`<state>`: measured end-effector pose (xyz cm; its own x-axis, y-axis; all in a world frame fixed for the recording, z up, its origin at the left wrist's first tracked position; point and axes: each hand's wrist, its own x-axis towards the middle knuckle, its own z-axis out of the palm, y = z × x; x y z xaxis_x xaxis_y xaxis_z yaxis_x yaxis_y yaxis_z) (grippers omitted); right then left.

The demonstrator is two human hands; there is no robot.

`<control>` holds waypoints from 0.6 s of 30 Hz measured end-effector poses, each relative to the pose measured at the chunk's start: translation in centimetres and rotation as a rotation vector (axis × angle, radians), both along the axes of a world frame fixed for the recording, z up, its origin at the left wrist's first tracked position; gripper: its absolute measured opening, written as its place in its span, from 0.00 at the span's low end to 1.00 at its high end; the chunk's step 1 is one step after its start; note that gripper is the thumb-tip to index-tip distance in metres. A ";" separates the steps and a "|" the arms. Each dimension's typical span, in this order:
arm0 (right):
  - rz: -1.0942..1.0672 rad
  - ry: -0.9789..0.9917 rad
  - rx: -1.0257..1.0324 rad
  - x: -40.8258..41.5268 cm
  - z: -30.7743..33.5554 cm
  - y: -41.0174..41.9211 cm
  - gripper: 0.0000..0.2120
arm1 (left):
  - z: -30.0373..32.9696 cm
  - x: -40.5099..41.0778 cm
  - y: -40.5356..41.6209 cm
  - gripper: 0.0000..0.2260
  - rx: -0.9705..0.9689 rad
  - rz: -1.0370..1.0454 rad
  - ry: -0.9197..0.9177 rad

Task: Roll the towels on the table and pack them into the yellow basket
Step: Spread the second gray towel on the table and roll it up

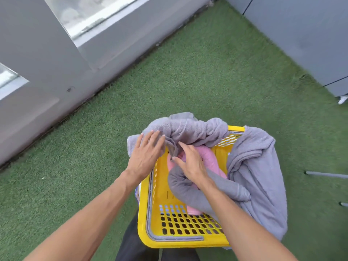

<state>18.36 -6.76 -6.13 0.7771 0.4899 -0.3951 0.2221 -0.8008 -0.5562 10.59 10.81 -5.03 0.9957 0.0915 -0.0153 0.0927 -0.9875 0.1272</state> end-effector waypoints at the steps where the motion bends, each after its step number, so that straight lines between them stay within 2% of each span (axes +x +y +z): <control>1: -0.023 0.020 0.002 0.0 -0.2 1.2 0.29 | -0.2 0.3 0.4 0.18 -0.016 -0.003 0.018; 3: -0.112 0.044 -0.007 -0.2 -0.8 2.8 0.23 | -0.2 0.6 1.0 0.19 -0.044 0.007 0.036; 10: -0.398 0.111 0.066 -1.0 -3.3 3.8 0.03 | 0.8 1.4 1.6 0.11 -0.069 0.082 0.060; 13: -0.452 0.140 0.102 -0.9 -3.5 4.2 0.13 | 1.6 1.4 1.6 0.08 -0.138 0.115 0.058; 14: -0.466 0.169 0.116 -0.8 -3.7 4.4 0.13 | 1.7 1.4 1.7 0.07 -0.151 0.127 0.055; 18: -0.523 0.189 0.201 -0.7 -3.5 5.3 0.03 | 2.3 1.7 2.3 0.04 -0.211 0.156 0.030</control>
